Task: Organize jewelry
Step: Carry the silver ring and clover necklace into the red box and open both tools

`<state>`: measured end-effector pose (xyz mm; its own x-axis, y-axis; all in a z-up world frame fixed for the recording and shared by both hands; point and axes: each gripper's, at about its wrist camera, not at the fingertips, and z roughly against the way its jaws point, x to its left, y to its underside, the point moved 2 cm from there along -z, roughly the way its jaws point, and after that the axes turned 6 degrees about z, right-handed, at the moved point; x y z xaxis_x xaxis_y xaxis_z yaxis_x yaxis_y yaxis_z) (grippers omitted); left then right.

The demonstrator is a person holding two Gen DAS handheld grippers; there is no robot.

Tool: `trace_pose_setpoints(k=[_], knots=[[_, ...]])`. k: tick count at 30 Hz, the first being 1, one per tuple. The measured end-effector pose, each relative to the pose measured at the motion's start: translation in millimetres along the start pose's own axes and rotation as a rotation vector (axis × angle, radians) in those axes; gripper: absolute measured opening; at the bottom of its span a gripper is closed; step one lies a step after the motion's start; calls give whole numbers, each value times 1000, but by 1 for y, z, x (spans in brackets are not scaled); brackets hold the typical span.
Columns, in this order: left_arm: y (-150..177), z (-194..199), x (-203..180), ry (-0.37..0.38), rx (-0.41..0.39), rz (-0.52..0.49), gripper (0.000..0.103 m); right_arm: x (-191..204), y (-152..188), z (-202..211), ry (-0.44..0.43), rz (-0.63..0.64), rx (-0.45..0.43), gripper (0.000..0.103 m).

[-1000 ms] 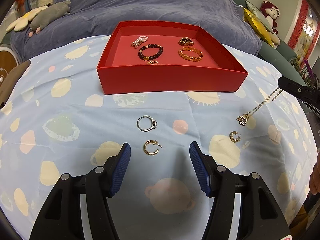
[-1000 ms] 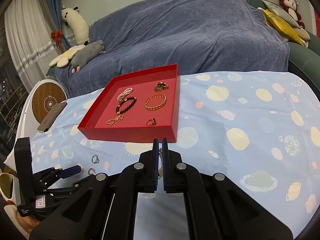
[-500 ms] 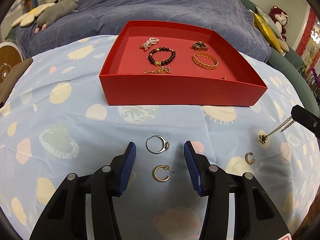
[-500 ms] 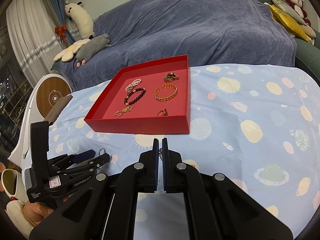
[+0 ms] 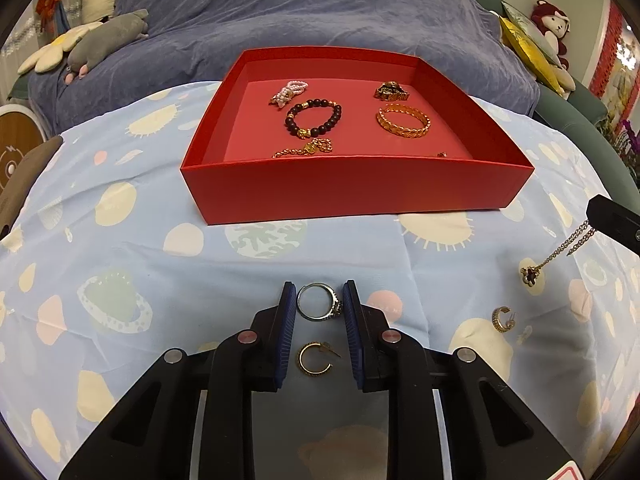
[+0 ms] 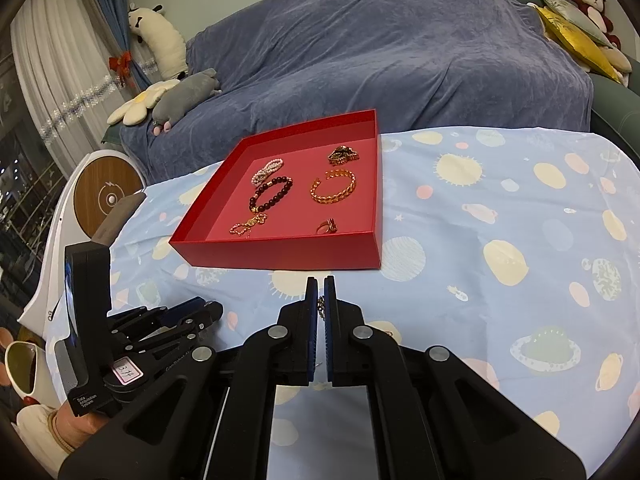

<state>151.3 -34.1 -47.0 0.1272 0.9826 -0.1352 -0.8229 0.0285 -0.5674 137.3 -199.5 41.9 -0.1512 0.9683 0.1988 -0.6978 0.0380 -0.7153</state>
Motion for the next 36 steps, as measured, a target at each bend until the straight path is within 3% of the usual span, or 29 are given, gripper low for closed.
trace_pose_setpoints(k=[8,14,20,27,36], knots=[[-24,43,-9,80,-65,10,21,11,-42,24,-5,13,-90,2],[-66,72,-9,88,-148,12,21,22,-89,32,-9,24,-164,2],[-118,73,-1,81,-194,28,21,27,-129,18,5,35,-192,2],[-145,46,4,92,-165,69,21,22,-145,-17,31,19,-160,2],[-149,18,13,86,-113,99,21,9,-134,-58,50,-14,-58,3]])
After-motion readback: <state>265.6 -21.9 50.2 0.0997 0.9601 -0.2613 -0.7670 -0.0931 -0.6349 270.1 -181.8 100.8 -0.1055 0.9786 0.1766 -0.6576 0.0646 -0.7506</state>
